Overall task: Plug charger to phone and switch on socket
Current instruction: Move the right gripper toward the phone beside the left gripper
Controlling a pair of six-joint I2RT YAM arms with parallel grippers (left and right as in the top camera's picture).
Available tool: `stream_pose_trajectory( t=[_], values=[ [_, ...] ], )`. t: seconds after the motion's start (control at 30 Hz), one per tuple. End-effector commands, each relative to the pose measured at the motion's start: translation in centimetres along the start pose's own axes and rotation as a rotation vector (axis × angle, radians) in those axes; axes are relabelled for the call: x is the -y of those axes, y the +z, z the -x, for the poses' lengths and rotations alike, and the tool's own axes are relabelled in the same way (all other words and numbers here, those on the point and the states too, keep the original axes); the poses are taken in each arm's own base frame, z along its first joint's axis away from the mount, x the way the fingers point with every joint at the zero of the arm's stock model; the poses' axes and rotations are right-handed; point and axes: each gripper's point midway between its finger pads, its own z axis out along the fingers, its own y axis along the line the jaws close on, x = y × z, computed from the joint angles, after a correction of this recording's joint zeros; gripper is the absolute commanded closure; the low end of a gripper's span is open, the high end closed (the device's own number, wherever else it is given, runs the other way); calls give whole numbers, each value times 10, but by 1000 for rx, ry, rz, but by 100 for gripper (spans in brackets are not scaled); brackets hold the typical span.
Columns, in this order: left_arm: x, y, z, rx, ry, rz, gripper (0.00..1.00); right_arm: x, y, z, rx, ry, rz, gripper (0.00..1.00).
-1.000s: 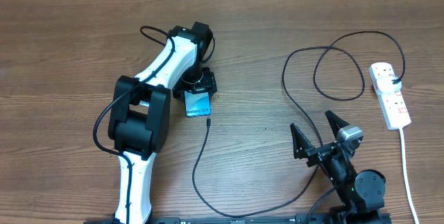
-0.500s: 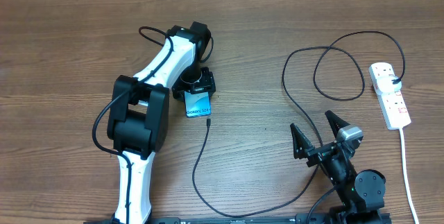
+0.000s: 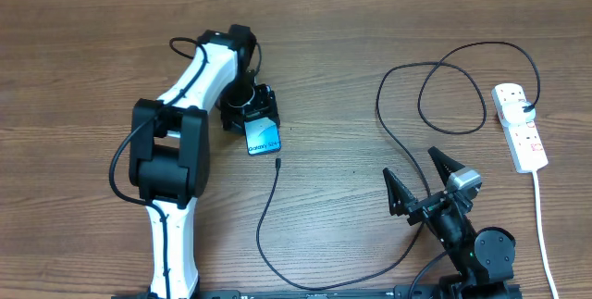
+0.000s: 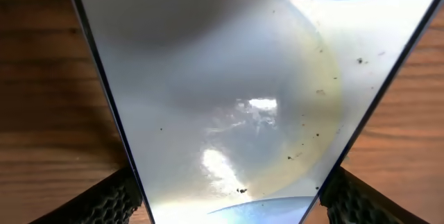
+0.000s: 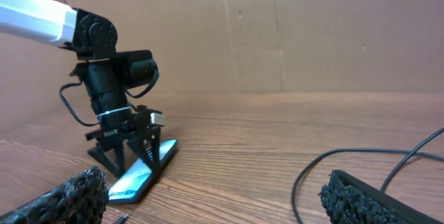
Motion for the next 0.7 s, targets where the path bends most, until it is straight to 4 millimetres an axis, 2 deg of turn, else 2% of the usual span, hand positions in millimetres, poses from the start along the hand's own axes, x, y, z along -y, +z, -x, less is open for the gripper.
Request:
stream_pose_trajectory(
  t=[0.0,0.1,0.27,0.4,0.53,0.6,0.67],
  values=[
    [13,16,-8,-76,109,-130,24,-10,-6,38,75,76,22,0],
    [18,13,-9,-87,119,-177,23,-8,-8,64,64,112,-27,0],
    [21,12,-9,-88,120,-197,22,-18,10,71,-227,198,-23,0],
    [23,12,-10,-92,120,-210,22,-16,42,85,-452,271,-55,0],
    [25,12,-9,-88,123,-221,22,-27,80,94,-631,364,20,0],
    [26,12,-8,-84,124,-222,22,-41,99,91,-707,440,122,0],
    [26,12,-7,-82,125,-223,22,-55,114,78,-772,516,248,0]
  ],
)
